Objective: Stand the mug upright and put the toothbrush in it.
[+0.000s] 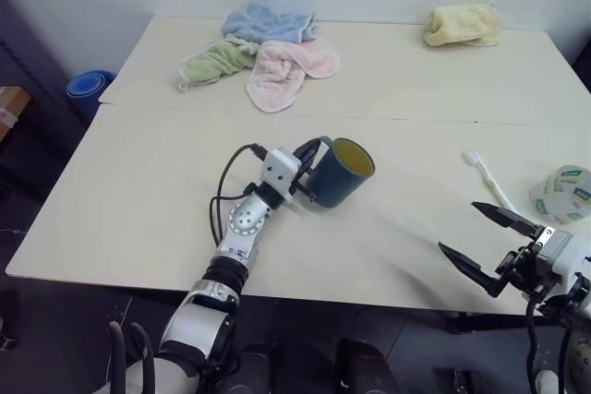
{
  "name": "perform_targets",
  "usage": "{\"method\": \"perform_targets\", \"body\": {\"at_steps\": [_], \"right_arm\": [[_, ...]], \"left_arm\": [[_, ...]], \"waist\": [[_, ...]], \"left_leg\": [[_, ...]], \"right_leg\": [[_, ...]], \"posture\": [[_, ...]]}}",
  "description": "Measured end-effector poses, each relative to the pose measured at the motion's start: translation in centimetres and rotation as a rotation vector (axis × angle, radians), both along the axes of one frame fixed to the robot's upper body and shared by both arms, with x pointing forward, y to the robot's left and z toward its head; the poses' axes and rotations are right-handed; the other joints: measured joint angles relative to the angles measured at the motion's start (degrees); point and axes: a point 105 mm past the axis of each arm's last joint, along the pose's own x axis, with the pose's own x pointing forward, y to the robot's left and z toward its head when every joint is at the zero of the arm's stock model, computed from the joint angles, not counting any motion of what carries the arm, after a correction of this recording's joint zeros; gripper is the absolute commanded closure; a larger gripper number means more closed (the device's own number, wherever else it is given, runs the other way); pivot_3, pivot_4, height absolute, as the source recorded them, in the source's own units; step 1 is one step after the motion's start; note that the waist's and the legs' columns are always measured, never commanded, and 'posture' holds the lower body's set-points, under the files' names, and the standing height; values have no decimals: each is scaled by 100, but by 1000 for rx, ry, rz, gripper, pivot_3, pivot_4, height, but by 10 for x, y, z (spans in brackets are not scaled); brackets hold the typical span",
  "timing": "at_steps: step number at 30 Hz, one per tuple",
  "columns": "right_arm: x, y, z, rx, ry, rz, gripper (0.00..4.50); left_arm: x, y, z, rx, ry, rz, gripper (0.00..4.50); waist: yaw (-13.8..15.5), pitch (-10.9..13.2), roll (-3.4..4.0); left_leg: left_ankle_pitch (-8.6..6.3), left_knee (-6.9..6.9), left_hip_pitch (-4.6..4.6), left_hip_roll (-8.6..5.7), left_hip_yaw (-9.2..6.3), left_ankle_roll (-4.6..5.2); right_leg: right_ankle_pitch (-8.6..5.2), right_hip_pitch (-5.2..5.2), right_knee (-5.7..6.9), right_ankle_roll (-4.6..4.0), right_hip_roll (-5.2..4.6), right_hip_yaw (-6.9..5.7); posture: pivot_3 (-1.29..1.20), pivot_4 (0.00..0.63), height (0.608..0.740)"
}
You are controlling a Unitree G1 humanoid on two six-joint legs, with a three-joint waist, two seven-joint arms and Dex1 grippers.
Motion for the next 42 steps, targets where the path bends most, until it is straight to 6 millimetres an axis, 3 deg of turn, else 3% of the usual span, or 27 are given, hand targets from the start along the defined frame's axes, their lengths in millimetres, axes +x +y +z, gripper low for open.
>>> {"method": "perform_targets", "body": {"at_steps": [7,13,18,22,24,28,30,35,39,42], "right_arm": [[2,1,1,9,4,-7,0],[4,2,0,17,20,-4,0],[-8,-16,-9,15,94,-55,0],[-29,-69,-19,22,154,-269,0],[-41,-93,-26,33,191,-369,0],[-46,-102,-34,39,262,-399,0],[-31,-102,-25,44,297,-375,0],[28,-86,25,-14,322,-284,0],[87,-86,32,-146,538,-417,0],[108,-86,23,-174,677,-457,0]], "left_arm": [[-7,23,-13,57,43,-30,1879],[-24,73,-27,149,153,-59,69],[-64,133,-31,265,348,-193,22],[-109,168,-18,348,541,-312,22],[-126,172,-3,341,538,-360,22],[-144,163,3,320,515,-437,22],[-145,157,5,292,508,-445,22],[-144,136,15,247,479,-487,22],[-138,120,19,196,452,-502,22],[-139,112,18,196,447,-520,22]], "waist": [[-40,-9,15],[-25,-9,15],[-19,-7,16],[4,-4,12],[0,-5,19],[-49,-1,31],[-109,1,34],[-169,3,34],[-161,3,34],[-139,4,34]], "left_leg": [[0,-11,18,5,6,-1],[0,-8,8,5,-3,-1],[0,-9,1,6,-14,-1],[-1,-9,-2,5,-25,0],[-1,-9,2,4,-26,0],[-1,-11,9,8,-11,0],[-1,-11,17,9,7,1],[0,-19,52,12,23,3],[-1,-16,31,10,23,2],[-1,-12,-14,7,-8,2]], "right_leg": [[0,1,13,0,1,1],[0,0,11,0,0,0],[0,-1,8,-1,0,-5],[-1,8,-4,-1,-3,-2],[-3,20,-21,-6,-3,4],[-6,19,-18,-11,1,14],[-5,18,-15,-14,2,30],[-3,17,14,-15,4,56],[-3,-3,14,-15,5,53],[-3,-24,4,-15,3,18]], "posture": [[0,150,740],[0,150,740],[0,150,740],[0,150,740],[0,150,740],[0,150,740],[0,150,740],[0,150,740],[0,150,740],[0,150,740]]}}
